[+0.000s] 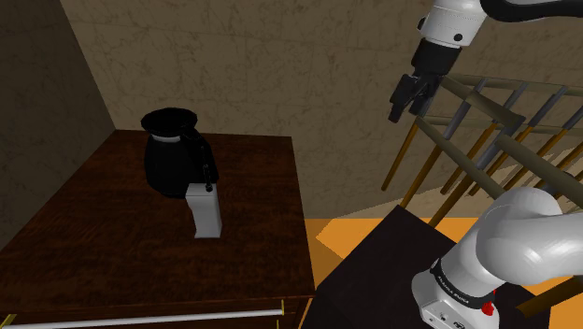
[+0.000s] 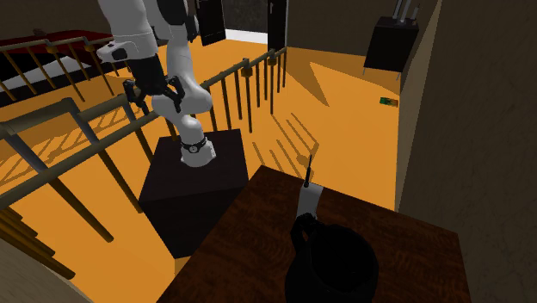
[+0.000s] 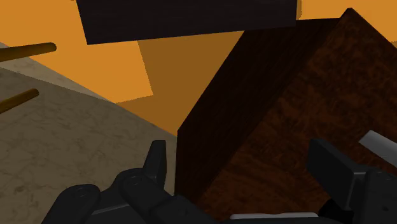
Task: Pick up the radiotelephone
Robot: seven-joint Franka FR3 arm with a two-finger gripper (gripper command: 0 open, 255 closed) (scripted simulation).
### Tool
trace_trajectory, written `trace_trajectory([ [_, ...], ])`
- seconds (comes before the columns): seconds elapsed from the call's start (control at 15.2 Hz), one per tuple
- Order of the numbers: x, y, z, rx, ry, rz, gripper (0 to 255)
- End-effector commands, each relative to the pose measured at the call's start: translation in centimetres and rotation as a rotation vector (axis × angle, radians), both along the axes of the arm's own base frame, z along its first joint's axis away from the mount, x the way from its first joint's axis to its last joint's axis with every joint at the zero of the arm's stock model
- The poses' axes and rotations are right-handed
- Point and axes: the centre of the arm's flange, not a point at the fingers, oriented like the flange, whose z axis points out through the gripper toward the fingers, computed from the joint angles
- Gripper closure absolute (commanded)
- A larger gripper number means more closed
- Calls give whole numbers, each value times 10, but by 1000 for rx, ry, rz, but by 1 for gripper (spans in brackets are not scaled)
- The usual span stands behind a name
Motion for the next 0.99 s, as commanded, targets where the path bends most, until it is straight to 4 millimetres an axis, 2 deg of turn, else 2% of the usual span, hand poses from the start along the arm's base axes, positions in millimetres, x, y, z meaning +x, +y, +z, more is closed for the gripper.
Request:
trace_trajectory([
  [0.0,0,0,0,0,0,0,0],
  [0.92,94,151,-52,53,113,-135,0],
])
